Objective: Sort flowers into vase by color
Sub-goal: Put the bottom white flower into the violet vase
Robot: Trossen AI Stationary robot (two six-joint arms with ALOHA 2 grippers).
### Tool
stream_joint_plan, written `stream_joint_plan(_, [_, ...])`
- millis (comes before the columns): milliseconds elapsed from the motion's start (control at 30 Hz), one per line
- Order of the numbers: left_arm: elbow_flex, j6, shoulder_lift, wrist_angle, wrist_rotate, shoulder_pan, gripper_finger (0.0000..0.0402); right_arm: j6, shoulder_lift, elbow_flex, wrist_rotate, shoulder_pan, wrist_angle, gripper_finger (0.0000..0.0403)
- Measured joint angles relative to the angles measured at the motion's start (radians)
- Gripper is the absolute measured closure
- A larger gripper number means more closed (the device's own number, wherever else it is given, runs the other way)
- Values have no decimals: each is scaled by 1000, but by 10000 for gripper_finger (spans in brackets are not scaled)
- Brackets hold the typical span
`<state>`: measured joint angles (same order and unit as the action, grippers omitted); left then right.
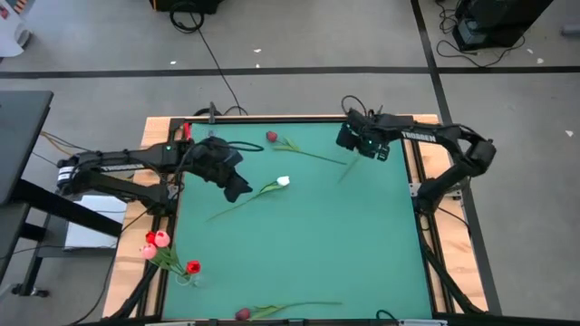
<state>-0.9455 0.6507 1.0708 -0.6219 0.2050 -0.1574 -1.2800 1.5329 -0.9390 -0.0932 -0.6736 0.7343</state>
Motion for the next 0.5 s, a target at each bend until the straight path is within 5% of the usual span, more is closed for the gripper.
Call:
stream_joint_plan(233, [0,-144,44,11,-6,0,216,12,81,-4,144,-82,-16,214])
stream_joint_plan(500, [5,-304,147,-52,-37,-26,216,-168,93,-5,245,139,-269,214])
